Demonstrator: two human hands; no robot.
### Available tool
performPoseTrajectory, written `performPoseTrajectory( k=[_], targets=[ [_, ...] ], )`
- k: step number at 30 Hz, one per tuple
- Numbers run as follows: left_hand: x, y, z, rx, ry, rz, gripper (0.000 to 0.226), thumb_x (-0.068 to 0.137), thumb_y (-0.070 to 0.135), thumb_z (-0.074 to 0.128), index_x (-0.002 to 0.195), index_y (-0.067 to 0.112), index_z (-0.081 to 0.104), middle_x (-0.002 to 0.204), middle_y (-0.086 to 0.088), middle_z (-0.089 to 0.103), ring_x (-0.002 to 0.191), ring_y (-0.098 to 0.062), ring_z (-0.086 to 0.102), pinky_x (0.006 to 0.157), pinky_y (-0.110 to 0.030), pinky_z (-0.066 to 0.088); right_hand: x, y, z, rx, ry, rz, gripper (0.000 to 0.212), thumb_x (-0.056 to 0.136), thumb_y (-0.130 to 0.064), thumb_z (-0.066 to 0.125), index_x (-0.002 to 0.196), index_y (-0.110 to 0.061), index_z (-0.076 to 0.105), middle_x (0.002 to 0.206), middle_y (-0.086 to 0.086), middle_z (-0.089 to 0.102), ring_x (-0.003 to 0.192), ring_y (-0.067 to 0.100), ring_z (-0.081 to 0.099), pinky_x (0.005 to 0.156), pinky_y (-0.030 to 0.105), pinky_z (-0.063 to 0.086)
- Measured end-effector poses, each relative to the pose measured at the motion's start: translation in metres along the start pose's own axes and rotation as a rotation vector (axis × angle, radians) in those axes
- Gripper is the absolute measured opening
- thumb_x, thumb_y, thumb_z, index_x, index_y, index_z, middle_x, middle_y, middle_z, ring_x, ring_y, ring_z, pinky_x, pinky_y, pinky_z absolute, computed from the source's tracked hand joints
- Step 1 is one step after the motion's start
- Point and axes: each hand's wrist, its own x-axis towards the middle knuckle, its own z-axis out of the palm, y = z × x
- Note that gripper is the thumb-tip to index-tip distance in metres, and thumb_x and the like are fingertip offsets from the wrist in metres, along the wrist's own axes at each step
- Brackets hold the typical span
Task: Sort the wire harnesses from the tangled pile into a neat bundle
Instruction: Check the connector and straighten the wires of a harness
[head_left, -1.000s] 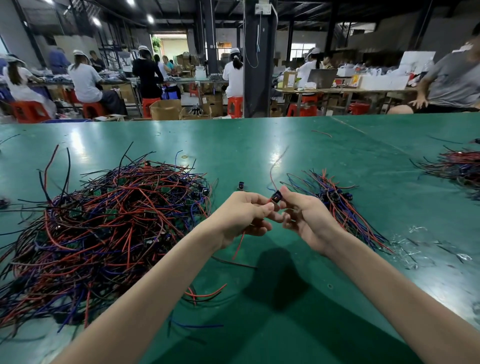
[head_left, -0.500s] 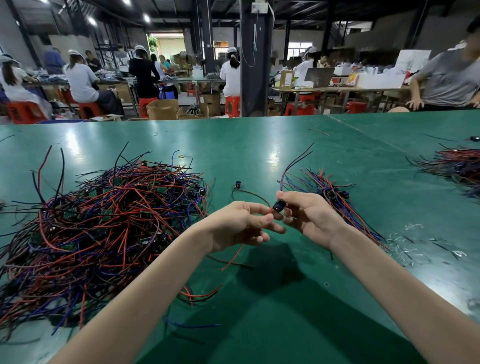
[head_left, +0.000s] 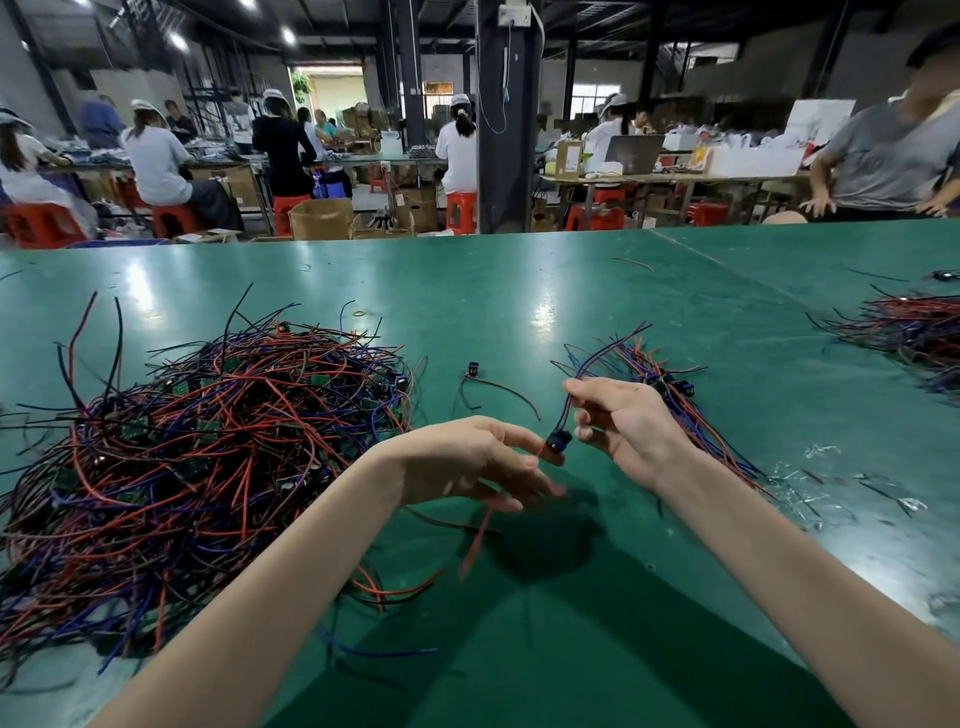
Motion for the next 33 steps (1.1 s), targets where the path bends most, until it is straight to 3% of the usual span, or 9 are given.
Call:
performPoseTrajectory(
  k=[4, 10, 17, 21, 26, 33],
  targets=[
    [0.011, -0.007, 0.007, 0.001, 0.180, 0.103, 0.016, 0.095, 0.024, 0.053, 0.104, 0.014, 0.061, 0.099, -0.001, 0.066, 0.086, -0.013, 0.060, 0.080, -0.026, 0.050, -0.002, 0.010, 0.007, -0.084, -0.035, -0.013, 0.012, 0.083, -0.004, 0.067, 0.073, -0.009, 0.061, 0.051, -0.004, 0.057, 0.042, 0.005, 0.049, 0.042, 0.017, 0.040],
    [0.020, -0.014, 0.014, -0.162, 0.304, 0.161, 0.012, 0.092, 0.010, 0.057, 0.081, 0.008, 0.061, 0.073, -0.004, 0.068, 0.059, -0.009, 0.064, 0.067, -0.026, 0.057, -0.005, 0.016, 0.012, -0.164, -0.040, -0.054, 0.012, 0.083, -0.009, 0.068, 0.072, -0.009, 0.065, 0.053, -0.005, 0.062, 0.042, 0.005, 0.049, 0.045, 0.018, 0.040],
    [0.021, -0.017, 0.018, -0.188, 0.301, 0.075, 0.018, 0.089, 0.005, 0.061, 0.071, 0.008, 0.062, 0.067, -0.006, 0.069, 0.057, -0.011, 0.064, 0.062, -0.027, 0.059, 0.003, 0.001, 0.000, -0.079, 0.068, -0.054, 0.016, 0.086, -0.008, 0.065, 0.070, -0.007, 0.065, 0.051, -0.002, 0.060, 0.038, 0.004, 0.046, 0.039, 0.016, 0.039],
    [0.019, -0.014, 0.016, -0.174, 0.255, 0.076, 0.013, 0.091, 0.011, 0.060, 0.080, 0.006, 0.064, 0.070, -0.004, 0.069, 0.058, -0.011, 0.063, 0.061, -0.025, 0.058, 0.008, -0.007, -0.011, -0.093, 0.089, -0.083, 0.013, 0.085, -0.009, 0.067, 0.073, -0.004, 0.067, 0.051, -0.002, 0.061, 0.039, 0.004, 0.046, 0.039, 0.015, 0.039],
    [0.016, -0.012, 0.013, -0.195, 0.246, 0.089, 0.021, 0.096, 0.017, 0.052, 0.086, 0.004, 0.066, 0.073, -0.005, 0.069, 0.058, -0.011, 0.063, 0.061, -0.025, 0.057, 0.013, -0.016, -0.021, 0.010, 0.139, -0.085, 0.012, 0.085, -0.008, 0.066, 0.076, -0.001, 0.064, 0.050, -0.001, 0.061, 0.038, 0.004, 0.045, 0.037, 0.016, 0.038],
    [0.016, -0.012, 0.015, -0.177, 0.239, 0.075, 0.015, 0.093, 0.011, 0.056, 0.086, 0.004, 0.068, 0.072, -0.004, 0.070, 0.056, -0.010, 0.062, 0.064, -0.023, 0.057, 0.017, -0.015, -0.026, 0.213, 0.110, 0.096, 0.018, 0.090, -0.014, 0.060, 0.074, -0.005, 0.060, 0.047, -0.001, 0.057, 0.034, 0.004, 0.041, 0.034, 0.013, 0.034]
  ],
)
